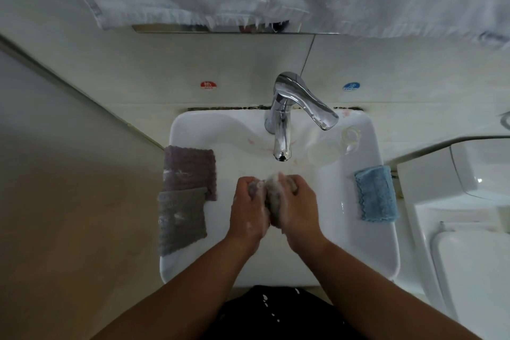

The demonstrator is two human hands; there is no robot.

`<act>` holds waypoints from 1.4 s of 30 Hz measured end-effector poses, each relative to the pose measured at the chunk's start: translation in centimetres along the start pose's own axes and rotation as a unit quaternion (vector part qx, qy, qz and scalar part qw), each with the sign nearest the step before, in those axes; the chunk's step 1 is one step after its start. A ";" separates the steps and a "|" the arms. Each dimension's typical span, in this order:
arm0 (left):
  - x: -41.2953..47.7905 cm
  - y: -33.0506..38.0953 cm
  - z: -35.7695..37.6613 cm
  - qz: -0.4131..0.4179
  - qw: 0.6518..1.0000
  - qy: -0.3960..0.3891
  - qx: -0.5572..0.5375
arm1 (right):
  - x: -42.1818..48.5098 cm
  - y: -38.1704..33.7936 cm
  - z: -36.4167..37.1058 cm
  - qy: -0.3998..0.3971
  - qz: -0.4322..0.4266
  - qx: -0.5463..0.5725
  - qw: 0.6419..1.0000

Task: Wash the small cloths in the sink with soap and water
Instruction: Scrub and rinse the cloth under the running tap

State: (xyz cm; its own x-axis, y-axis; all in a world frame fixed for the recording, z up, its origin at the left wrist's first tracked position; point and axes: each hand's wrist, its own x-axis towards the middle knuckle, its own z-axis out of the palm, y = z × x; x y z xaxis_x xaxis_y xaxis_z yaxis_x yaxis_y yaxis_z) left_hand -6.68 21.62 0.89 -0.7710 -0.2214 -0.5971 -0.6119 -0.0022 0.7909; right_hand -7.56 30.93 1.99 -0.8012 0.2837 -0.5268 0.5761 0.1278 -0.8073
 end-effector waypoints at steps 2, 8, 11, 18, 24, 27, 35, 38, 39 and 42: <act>0.2 0.8 0.2 -0.004 0.999 0.020 -0.029 | -1.6 0.5 -0.1 -0.032 -0.117 -0.130 0.984; -1.8 1.3 1.6 0.019 0.998 -0.045 -0.026 | 1.6 -0.5 -0.7 0.047 -0.084 -0.093 0.991; -0.6 1.7 1.1 0.004 0.999 -0.011 -0.038 | -0.3 -0.8 -0.1 0.016 -0.096 -0.102 0.990; -2.5 2.2 1.7 0.007 0.997 -0.065 -0.039 | 2.5 -0.9 -0.8 0.055 -0.064 -0.111 0.990; 0.9 1.4 0.8 -0.013 1.000 -0.015 -0.011 | -2.0 -0.2 0.2 -0.043 -0.129 -0.119 0.984; -1.0 1.4 1.2 0.000 0.999 -0.028 -0.036 | 0.4 -0.3 -0.3 0.009 -0.122 -0.128 0.984; 0.7 2.0 1.0 0.002 1.000 0.014 0.000 | -2.1 -0.5 -0.1 -0.032 -0.086 -0.101 0.991; -0.4 1.9 1.2 0.010 1.000 -0.009 -0.025 | -0.7 -0.9 -0.3 0.004 -0.124 -0.121 0.985; -1.0 1.8 1.4 0.011 0.999 -0.030 -0.013 | 0.4 -1.0 -0.4 0.025 -0.112 -0.123 0.986; -1.8 1.3 2.0 0.022 0.998 -0.061 0.022 | 2.0 -0.8 -0.8 0.035 -0.064 -0.108 0.991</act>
State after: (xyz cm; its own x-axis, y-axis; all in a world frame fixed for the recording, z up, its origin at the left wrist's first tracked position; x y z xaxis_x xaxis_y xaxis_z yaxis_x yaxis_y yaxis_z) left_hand -6.44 24.00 2.78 -0.8109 -0.1008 -0.5764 -0.5827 0.0490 0.8112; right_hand -9.48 32.18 1.84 -0.8608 0.3171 -0.3982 0.4983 0.3656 -0.7861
